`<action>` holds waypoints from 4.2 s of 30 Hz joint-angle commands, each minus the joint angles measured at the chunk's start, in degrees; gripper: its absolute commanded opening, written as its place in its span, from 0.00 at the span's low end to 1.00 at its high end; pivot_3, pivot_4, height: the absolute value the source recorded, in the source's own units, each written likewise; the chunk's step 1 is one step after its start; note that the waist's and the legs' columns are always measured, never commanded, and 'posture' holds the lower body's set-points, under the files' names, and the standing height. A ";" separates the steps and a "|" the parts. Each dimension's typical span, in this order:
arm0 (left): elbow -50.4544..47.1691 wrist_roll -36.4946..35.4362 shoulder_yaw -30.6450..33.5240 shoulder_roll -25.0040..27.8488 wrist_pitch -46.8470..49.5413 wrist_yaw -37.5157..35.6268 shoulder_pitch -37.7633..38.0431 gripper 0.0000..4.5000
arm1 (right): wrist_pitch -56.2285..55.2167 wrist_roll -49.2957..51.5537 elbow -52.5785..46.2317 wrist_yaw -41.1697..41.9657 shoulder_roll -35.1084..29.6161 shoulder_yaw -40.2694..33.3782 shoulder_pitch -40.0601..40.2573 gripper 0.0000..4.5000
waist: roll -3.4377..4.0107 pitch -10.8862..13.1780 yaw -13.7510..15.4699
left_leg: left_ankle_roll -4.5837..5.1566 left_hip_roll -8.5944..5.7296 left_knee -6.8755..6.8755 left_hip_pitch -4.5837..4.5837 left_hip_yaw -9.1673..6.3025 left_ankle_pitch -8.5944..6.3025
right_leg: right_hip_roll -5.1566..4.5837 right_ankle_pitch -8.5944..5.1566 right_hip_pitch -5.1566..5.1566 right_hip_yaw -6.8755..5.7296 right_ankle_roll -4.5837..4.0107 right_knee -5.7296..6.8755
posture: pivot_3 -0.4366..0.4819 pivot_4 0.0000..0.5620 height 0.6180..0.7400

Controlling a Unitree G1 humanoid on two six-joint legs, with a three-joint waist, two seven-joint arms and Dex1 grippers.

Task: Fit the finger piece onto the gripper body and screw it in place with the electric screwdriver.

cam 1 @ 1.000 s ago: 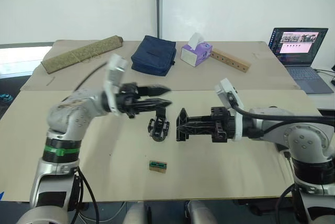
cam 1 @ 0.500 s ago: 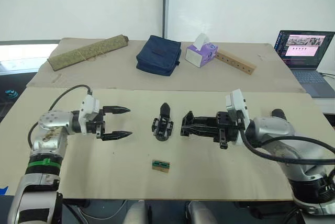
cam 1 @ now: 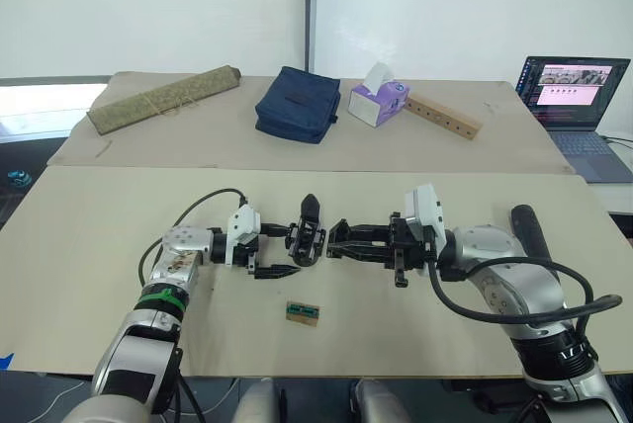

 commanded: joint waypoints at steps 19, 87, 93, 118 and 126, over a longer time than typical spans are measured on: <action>10.97 5.54 -1.82 -3.01 -7.41 0.64 -4.29 0.51 | -7.28 -6.98 7.77 -0.47 9.64 5.06 -8.55 0.07 | 0.02 -0.07 0.52 | 0.01 -0.05 0.10 0.19 -0.03 0.01 | -0.02 0.00 0.12 0.00 0.02 0.37 | 0.48 0.27 1.00; 5.49 5.37 -2.49 -1.34 -3.68 -1.22 -0.45 0.51 | 5.83 -15.15 15.66 -5.86 12.07 13.27 -7.57 0.07 | 0.13 -0.97 -0.81 | 0.08 -0.01 0.17 0.40 -0.05 -0.04 | 0.00 -0.09 0.25 -0.01 -0.02 0.49 | 0.48 0.27 1.00; 5.47 5.61 -2.63 -1.51 -3.72 -0.75 -0.32 0.51 | 6.27 -14.25 15.85 -5.53 12.15 12.27 -8.09 0.07 | 0.13 -0.97 -0.86 | 0.08 0.00 0.17 0.39 -0.05 -0.04 | 0.00 -0.09 0.24 -0.01 -0.03 0.50 | 0.48 0.27 1.00; 7.10 6.28 -2.72 -1.83 -4.67 0.52 -0.35 0.51 | -5.06 -7.15 14.01 0.53 15.49 5.08 -8.70 0.61 | 0.12 -1.00 -0.70 | 0.08 -0.03 0.16 0.32 -0.08 -0.04 | -0.02 -0.09 0.21 -0.01 -0.02 0.48 | 0.48 0.27 1.00; 8.57 5.79 -1.42 -2.09 -3.07 3.57 -1.64 0.62 | -6.54 -5.30 10.79 2.17 14.09 2.77 -9.12 1.00 | 0.12 -1.00 -0.59 | 0.08 -0.03 0.17 0.33 -0.10 -0.04 | -0.02 -0.09 0.22 -0.02 -0.02 0.48 | 0.48 0.27 1.00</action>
